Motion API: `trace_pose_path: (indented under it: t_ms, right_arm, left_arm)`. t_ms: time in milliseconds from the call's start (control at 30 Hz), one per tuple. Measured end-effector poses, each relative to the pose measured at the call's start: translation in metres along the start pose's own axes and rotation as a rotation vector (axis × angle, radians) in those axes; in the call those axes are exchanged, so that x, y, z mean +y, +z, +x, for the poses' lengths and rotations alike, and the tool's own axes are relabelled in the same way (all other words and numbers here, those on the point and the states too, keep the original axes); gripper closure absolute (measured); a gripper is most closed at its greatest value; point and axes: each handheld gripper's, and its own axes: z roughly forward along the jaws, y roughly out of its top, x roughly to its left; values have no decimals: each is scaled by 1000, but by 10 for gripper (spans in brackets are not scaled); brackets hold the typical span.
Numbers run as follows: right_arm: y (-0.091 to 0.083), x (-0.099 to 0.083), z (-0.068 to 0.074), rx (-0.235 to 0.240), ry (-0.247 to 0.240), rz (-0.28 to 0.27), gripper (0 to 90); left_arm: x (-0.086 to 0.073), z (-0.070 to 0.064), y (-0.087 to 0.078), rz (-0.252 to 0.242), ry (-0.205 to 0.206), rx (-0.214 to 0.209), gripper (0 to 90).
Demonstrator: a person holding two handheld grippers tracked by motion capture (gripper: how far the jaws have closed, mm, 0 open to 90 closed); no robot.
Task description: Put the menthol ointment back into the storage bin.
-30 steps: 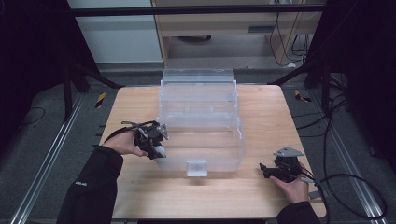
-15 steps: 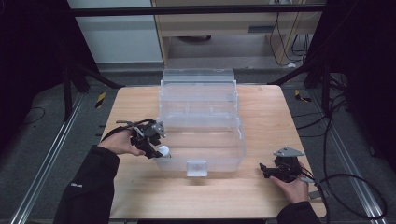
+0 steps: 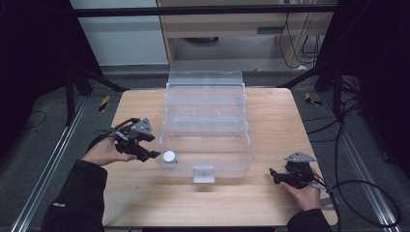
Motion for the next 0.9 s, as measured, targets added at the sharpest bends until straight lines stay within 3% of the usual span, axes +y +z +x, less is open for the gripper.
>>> trace_pose_path:
  t_ms: [233,433,633,900]
  right_arm:
    - [-2,0,-1,1,6,-6,160]
    - [-4,0,-1,-1,15,-13,162]
    - [-5,0,-2,-2,18,-17,162]
    - [-7,0,-3,-2,23,-24,162]
  left_arm:
    - [-24,-4,-15,-112,-136,92,312]
    - [-53,-12,-16,-216,-248,158,277]
    - [-83,-23,-5,-300,-365,213,272]
    - [-114,-29,21,-333,-498,336,268]
